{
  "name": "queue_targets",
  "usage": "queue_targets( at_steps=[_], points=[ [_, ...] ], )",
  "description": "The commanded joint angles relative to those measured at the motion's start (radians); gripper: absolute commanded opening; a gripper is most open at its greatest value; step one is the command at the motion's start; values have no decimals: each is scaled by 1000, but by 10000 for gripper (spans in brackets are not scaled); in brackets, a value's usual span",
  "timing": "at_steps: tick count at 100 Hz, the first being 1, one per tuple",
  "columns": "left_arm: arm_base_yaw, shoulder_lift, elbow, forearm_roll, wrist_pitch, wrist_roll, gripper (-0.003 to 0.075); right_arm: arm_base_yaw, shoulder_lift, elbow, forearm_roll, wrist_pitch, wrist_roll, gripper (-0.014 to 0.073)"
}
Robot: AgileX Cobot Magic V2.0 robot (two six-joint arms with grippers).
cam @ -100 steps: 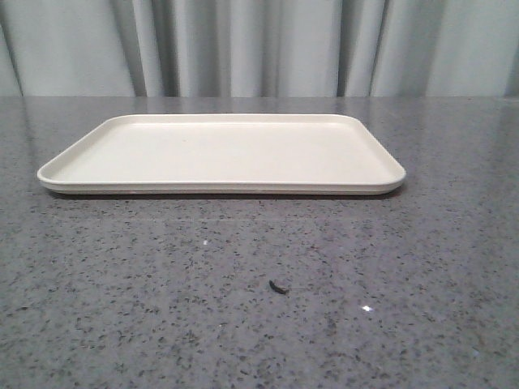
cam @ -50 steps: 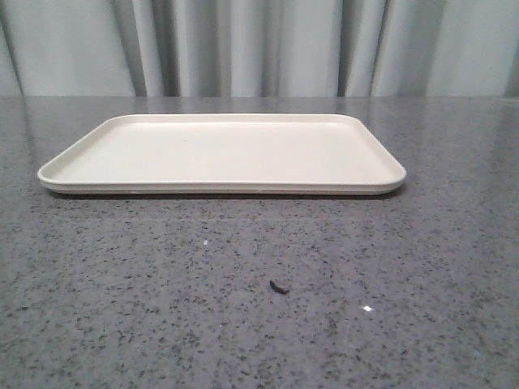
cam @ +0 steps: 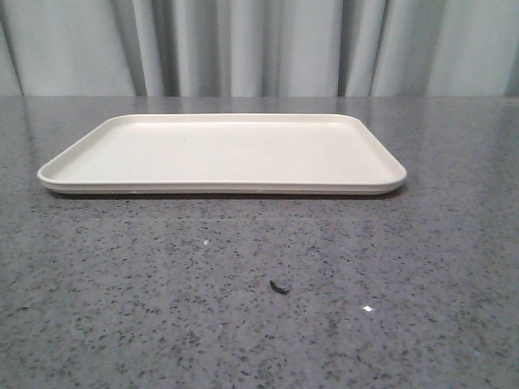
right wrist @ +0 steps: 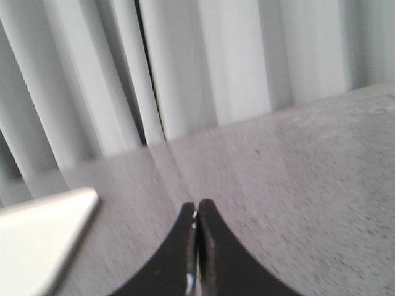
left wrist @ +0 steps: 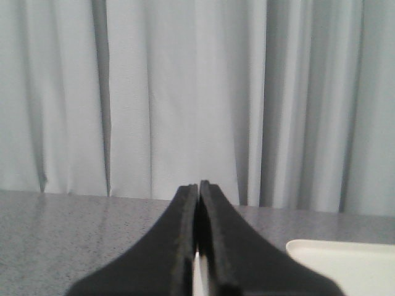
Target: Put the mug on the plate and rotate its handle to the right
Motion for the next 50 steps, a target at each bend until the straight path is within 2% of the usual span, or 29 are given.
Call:
queue_targets(
  at_steps=[1,20,50],
  points=[
    [-1,-32,-13,-80,-96,-78,-19,0,-20,-7,72,-138,22,-61],
    [-1,-32,-76,-136,-67,-205,-19,0,-20,-80,73,-82,22,-61],
    [-1,-7,-260,-132,59,-201,-19,3,92,-296,-36,24,21,-60]
  ],
)
